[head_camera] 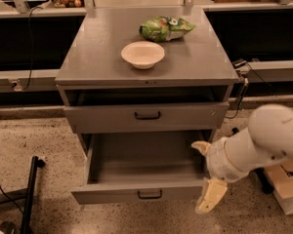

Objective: Close middle drawer

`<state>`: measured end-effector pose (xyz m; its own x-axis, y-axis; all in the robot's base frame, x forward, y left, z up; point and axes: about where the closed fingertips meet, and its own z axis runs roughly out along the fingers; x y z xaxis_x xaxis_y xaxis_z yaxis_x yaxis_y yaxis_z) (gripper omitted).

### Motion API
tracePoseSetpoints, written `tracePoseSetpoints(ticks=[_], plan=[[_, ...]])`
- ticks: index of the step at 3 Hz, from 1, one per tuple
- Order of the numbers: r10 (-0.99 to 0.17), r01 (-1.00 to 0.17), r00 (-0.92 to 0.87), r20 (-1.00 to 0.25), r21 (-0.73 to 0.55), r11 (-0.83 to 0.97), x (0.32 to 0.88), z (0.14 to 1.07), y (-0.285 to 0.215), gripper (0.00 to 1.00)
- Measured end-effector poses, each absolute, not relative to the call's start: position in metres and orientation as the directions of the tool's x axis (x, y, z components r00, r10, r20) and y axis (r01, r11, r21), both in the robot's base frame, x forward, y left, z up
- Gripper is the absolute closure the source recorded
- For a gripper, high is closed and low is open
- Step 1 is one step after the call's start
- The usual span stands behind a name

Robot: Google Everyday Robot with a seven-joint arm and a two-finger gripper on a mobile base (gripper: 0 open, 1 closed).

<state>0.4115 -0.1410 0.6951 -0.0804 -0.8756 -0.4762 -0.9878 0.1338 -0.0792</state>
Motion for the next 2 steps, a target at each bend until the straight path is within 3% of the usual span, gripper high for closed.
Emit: tracePoseSetpoints(ticks=[1, 2], plan=[[-0.867, -0.978, -0.024, -0.498, -0.168, 0.124, 0.428, 0.681, -0.145, 0.00], [-0.870, -0.988, -0.018, -0.493, -0.127, 0.093, 0.425, 0.665, -0.132, 0.00]])
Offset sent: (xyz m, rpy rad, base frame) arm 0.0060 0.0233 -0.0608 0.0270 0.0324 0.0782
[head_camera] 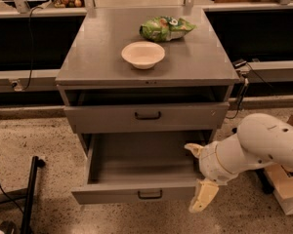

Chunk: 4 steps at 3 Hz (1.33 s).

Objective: Close middle drawer

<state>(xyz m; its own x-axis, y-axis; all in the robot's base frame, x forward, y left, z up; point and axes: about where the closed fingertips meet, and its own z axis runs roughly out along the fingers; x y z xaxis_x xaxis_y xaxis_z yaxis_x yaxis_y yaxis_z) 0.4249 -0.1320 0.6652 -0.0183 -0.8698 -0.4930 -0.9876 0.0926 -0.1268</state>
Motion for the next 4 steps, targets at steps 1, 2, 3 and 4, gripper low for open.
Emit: tracePoseSetpoints(ticks=[1, 2, 3, 4], plan=[[-0.838, -0.996, 0.007, -0.546, -0.083, 0.046, 0.415, 0.608, -0.116, 0.00], [-0.762, -0.991, 0.072, -0.643, -0.132, 0.019, 0.406, 0.540, -0.103, 0.00], [-0.743, -0.989, 0.108, -0.660, -0.149, -0.011, 0.400, 0.521, -0.103, 0.00], [-0.767, -0.996, 0.062, -0.639, -0.087, -0.008, 0.401, 0.497, -0.105, 0.00]])
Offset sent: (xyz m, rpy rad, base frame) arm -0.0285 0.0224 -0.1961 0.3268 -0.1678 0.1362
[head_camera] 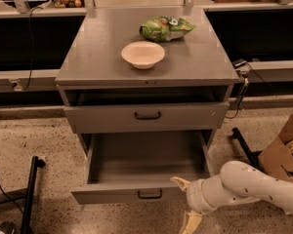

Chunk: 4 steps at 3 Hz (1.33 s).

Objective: Close middle drawer

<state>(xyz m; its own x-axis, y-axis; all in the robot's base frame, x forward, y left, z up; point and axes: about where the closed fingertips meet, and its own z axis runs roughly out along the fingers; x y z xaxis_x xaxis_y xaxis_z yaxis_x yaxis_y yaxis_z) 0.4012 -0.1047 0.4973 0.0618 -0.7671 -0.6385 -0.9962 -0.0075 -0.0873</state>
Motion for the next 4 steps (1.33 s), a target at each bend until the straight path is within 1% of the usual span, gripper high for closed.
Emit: tracePoseSetpoints(ticks=[1, 2, 3, 4], plan=[[-0.777, -0.998, -0.033, -0.628, -0.022, 0.061, 0.390, 0.454, -0.120, 0.19], [-0.778, -0.994, -0.083, -0.622, -0.004, 0.109, 0.384, 0.428, -0.133, 0.41], [-0.773, -0.986, -0.133, -0.621, 0.004, 0.166, 0.390, 0.407, -0.146, 0.64], [-0.737, -0.973, -0.154, -0.658, -0.030, 0.230, 0.416, 0.387, -0.149, 0.87]])
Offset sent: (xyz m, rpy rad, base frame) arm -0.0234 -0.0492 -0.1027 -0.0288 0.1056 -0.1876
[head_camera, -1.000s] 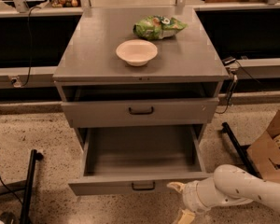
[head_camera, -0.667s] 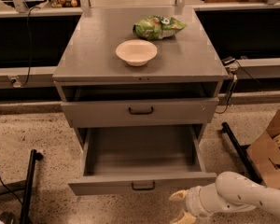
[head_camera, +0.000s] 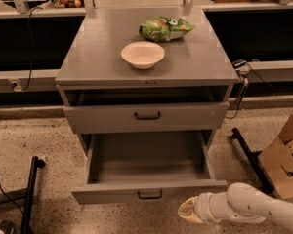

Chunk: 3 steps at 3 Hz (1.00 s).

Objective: Close middle drawer

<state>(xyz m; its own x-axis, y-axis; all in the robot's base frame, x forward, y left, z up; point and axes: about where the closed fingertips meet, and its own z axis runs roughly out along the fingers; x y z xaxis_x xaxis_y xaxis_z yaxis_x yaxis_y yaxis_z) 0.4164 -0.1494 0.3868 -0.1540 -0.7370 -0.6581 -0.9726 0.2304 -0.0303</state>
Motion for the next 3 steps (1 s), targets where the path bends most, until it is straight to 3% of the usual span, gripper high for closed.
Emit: tracePoseSetpoints(ticks=[1, 3], plan=[[-0.683, -0.964, -0.106, -0.723, -0.093, 0.248, 0.446, 0.374, -0.142, 1.00], [-0.693, -0.964, -0.081, -0.716, -0.122, 0.238, 0.447, 0.363, -0.135, 1.00]])
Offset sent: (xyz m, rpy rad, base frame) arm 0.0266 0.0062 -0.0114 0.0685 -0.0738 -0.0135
